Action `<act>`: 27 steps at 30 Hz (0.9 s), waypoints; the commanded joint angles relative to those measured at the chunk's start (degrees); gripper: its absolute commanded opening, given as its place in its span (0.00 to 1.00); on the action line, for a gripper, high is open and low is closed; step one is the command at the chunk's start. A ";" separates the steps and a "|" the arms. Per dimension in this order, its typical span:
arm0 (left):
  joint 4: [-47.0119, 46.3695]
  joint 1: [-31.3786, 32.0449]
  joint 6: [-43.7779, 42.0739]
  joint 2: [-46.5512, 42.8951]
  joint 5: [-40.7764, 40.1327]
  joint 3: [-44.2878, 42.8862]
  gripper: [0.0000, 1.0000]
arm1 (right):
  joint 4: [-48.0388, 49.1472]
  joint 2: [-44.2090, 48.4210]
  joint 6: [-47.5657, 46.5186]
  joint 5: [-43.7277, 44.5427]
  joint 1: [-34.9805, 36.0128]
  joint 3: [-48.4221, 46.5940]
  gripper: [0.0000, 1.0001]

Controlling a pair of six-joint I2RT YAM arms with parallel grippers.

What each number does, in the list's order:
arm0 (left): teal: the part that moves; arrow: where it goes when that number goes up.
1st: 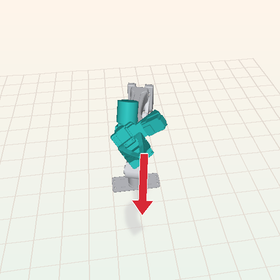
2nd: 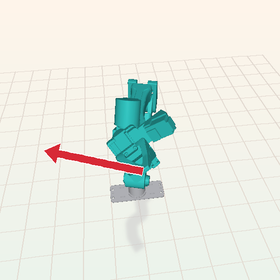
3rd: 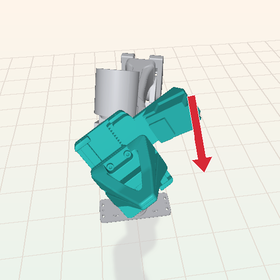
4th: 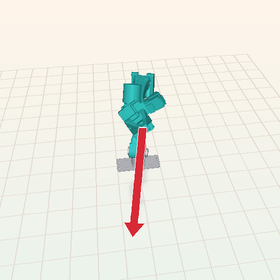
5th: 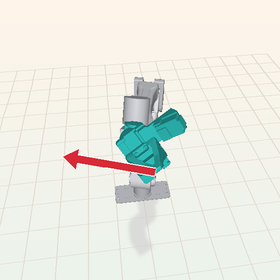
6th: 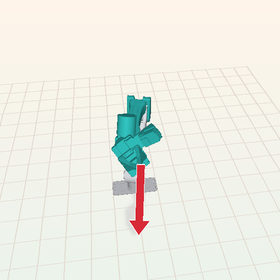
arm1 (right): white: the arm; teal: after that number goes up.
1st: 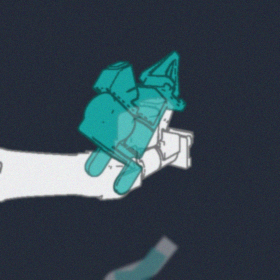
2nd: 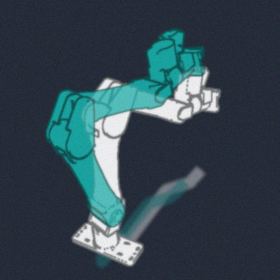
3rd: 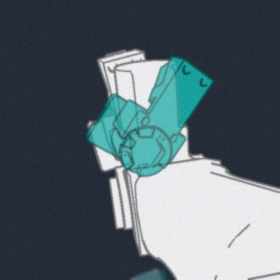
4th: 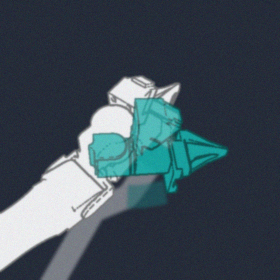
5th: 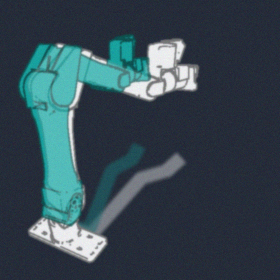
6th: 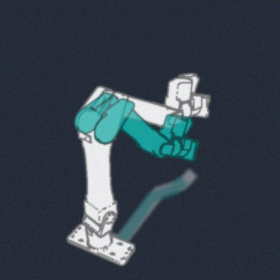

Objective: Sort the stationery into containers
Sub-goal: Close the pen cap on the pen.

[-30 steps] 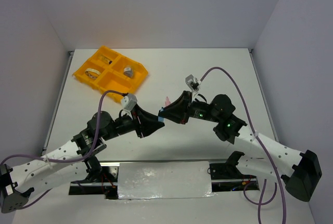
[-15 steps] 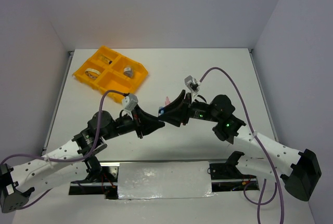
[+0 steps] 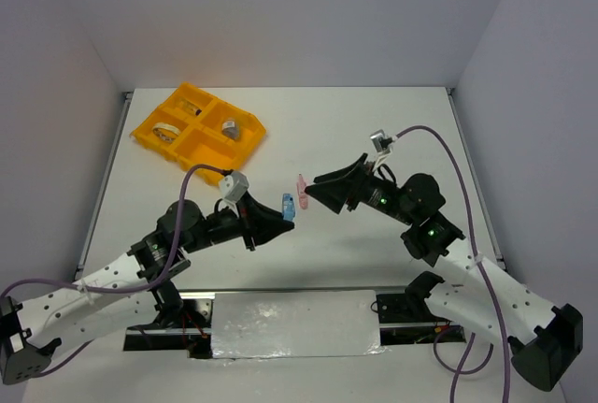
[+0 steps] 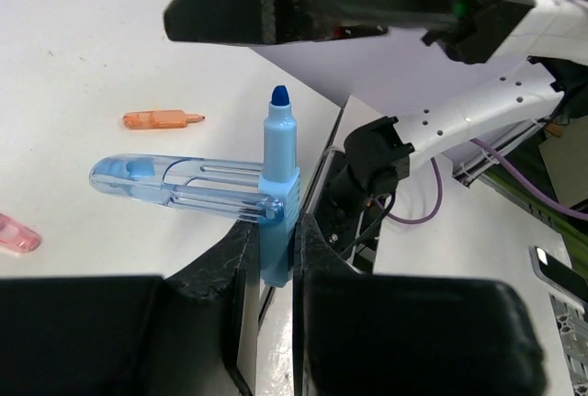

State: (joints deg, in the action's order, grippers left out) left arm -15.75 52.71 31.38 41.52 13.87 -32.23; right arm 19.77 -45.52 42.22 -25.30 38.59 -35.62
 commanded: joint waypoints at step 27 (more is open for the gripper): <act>-9.39 0.11 -8.70 2.86 20.85 -0.20 0.00 | 17.68 12.02 48.58 8.42 0.34 20.50 0.83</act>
State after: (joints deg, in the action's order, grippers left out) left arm -19.70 52.71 24.08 43.88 32.62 -31.88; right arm 40.95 -34.98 90.45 -20.14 37.45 -13.45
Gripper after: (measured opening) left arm 0.220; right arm 0.830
